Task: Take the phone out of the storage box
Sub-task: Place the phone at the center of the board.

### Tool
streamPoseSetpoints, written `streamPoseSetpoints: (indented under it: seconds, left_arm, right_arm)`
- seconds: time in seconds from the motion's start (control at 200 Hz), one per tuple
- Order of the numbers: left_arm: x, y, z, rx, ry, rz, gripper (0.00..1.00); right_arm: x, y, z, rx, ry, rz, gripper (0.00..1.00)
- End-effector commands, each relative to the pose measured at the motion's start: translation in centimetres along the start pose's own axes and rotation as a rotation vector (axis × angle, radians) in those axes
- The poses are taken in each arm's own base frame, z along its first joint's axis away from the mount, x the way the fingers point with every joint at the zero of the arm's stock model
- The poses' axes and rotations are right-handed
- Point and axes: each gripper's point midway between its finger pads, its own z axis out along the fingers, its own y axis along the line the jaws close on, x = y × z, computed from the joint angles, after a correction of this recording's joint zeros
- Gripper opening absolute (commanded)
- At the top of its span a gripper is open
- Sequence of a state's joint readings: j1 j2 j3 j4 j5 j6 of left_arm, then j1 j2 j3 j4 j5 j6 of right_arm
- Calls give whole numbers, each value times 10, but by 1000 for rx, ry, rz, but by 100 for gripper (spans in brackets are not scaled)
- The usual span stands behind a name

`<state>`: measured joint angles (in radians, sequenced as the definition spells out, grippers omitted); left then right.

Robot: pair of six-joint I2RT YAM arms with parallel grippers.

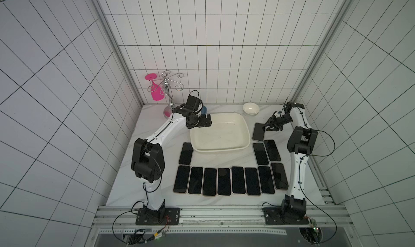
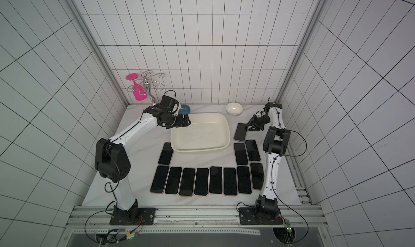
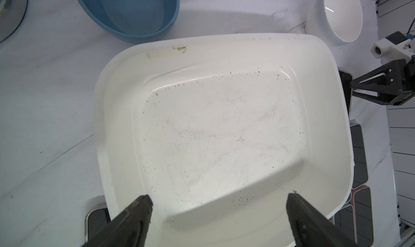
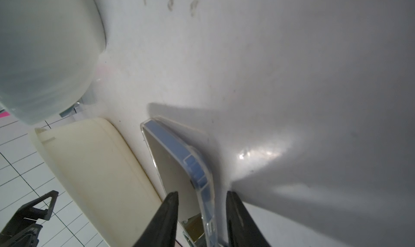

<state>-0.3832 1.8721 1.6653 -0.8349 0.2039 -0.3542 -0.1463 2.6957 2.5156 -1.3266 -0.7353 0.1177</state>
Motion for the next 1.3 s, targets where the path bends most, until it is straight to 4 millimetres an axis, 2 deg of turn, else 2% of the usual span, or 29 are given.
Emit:
streamPoseSetpoints:
  seconds: [0.0,0.12,0.21,0.275,0.305,0.31,0.32,0.325,0.4,0.455,0.545,0.76,0.95,1.139,1.294]
  left_arm:
    - [5,6,8,-10,20,0,98]
    - [6,6,9,-8,19,-4,98]
    - [7,6,10,-7,23,-9,98]
    - [7,8,8,-15,14,-9,98]
    - [7,9,8,-18,11,-9,98]
    - [7,9,8,-18,9,-8,98]
    - [7,9,8,-19,9,-9,98]
    - [7,9,8,-19,9,-10,98]
    - [7,10,7,-18,3,-16,98]
    - [8,9,8,-13,2,-20,98]
    - [8,8,8,-7,1,-22,98]
    - [7,9,8,-12,0,-18,98]
    - [8,14,8,-22,3,-22,98]
    - [11,16,12,-21,16,-26,98]
    - [14,18,15,-23,25,-27,98]
  right_arm:
    - [-16,3,-7,-26,-53,5,40]
    - [-21,12,-9,-68,-77,-5,41]
    - [-16,9,-16,-24,-76,4,39]
    - [-10,0,-23,48,-97,47,35]
    - [-9,-1,-29,71,-127,64,32]
    - [-11,5,-36,71,-151,52,32]
    - [-9,-1,-32,80,-147,69,31]
    - [-11,6,-40,78,-172,57,31]
    - [-6,-5,-47,144,-242,97,26]
    - [-2,-10,-52,190,-269,119,17]
    - [1,-13,-45,213,-253,126,11]
    - [-2,-14,-14,288,-182,103,8]
    - [-11,-13,-6,322,-191,95,7]
    - [-20,2,6,292,-178,48,8]
    - [-28,10,8,274,-197,30,9]
